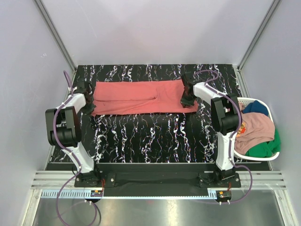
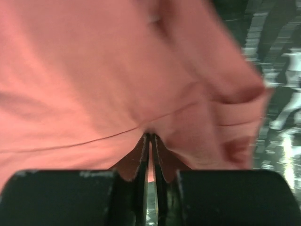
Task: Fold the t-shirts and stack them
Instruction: Fold the tshirt
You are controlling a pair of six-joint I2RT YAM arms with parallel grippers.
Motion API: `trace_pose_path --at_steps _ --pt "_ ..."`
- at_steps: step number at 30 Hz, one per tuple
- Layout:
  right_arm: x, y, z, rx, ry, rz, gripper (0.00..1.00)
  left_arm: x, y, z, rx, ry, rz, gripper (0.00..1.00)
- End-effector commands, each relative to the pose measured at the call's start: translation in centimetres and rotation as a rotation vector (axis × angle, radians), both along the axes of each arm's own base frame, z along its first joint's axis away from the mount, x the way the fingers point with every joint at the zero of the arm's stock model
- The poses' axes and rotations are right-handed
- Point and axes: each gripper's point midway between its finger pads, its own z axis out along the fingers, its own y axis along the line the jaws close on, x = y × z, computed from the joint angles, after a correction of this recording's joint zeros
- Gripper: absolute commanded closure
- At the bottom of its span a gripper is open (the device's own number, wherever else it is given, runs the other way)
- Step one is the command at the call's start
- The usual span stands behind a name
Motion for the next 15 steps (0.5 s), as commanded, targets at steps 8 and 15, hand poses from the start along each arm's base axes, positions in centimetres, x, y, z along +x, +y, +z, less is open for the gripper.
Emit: trace_pose_path --at_steps 8,15 --pt "-1.6 -5.7 0.6 -0.199 0.024 -0.073 0.89 2.1 0.2 2.6 -0.007 -0.071 -0.06 0.82" --pt "-0.3 -4.1 3.1 -0.124 -0.047 -0.006 0.86 0.1 -0.5 5.0 0.024 -0.102 -0.063 0.65"
